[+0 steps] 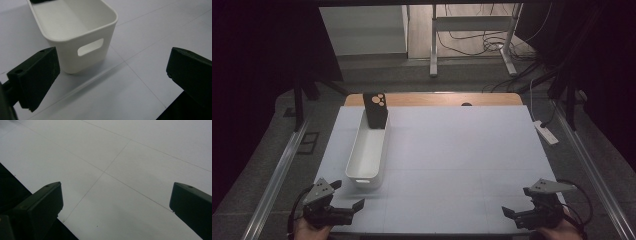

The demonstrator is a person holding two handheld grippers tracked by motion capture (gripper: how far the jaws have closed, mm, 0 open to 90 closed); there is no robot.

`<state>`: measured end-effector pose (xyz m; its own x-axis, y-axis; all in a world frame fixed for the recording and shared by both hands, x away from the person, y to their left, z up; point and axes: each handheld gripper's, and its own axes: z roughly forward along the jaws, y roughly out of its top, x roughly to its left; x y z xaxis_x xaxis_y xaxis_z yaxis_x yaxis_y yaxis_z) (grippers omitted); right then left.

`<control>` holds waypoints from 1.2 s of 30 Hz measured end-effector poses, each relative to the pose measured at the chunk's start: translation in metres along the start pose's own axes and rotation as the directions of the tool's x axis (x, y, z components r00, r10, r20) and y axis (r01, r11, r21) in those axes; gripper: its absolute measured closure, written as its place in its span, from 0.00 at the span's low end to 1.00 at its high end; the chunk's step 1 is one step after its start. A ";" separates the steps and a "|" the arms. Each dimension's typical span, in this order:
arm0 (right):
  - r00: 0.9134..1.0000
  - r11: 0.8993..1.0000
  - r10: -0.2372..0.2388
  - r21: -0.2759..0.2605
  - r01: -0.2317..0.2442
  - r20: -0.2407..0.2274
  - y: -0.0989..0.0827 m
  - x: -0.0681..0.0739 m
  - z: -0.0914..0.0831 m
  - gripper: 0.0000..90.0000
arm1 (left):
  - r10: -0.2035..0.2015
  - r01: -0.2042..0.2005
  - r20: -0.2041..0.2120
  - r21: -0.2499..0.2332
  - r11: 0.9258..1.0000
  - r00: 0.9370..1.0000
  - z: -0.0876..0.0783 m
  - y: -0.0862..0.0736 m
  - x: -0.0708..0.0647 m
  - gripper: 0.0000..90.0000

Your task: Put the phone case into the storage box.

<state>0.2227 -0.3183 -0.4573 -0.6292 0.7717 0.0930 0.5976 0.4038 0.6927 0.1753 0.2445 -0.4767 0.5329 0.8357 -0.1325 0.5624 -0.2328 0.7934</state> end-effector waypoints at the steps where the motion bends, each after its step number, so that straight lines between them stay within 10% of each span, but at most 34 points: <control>1: 1.000 1.000 0.000 0.000 0.000 0.000 0.000 0.000 0.000 0.00 | -0.004 0.004 -0.001 0.000 1.000 1.000 0.000 -0.001 0.000 0.00; 36: 1.000 1.000 -0.005 0.003 0.005 0.005 0.000 0.001 0.000 0.00 | -0.005 0.008 -0.032 0.086 0.996 0.999 -0.002 -0.018 -0.007 0.00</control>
<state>0.2225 -0.3177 -0.4572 -0.6297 0.7721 0.0858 0.5958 0.4091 0.6911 0.1602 0.2434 -0.4888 0.5095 0.8524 -0.1179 0.6192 -0.2680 0.7380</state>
